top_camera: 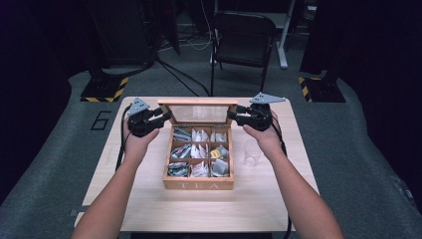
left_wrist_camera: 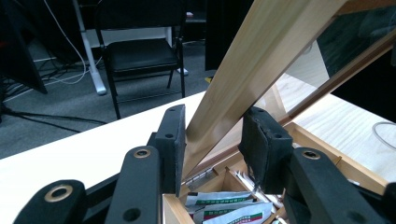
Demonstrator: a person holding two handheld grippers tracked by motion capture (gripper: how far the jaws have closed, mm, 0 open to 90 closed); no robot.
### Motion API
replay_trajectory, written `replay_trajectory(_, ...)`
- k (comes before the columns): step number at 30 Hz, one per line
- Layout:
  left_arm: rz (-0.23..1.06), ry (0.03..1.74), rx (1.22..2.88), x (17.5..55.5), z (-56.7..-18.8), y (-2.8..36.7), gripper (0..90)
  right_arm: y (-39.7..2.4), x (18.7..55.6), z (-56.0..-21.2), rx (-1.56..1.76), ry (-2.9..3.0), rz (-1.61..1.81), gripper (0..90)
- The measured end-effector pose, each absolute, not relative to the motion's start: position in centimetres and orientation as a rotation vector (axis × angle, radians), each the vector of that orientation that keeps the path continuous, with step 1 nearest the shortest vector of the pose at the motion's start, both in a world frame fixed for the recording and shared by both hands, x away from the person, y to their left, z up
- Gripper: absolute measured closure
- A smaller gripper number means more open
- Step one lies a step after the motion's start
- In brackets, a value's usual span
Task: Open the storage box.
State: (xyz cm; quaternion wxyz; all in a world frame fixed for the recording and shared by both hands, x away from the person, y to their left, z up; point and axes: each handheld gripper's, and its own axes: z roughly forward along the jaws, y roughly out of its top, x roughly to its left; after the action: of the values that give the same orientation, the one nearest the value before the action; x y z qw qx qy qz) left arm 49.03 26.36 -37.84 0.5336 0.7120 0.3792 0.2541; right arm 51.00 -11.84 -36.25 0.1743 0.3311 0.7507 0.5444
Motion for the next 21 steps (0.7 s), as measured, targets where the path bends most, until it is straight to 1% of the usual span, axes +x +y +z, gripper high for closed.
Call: replay_trajectory(21, 0.594, 0.915, 1.702, 49.9, -37.4, 26.3, 61.1, -11.3, 52.3, -37.3, 0.931, 2.160, 1.459, 55.4)
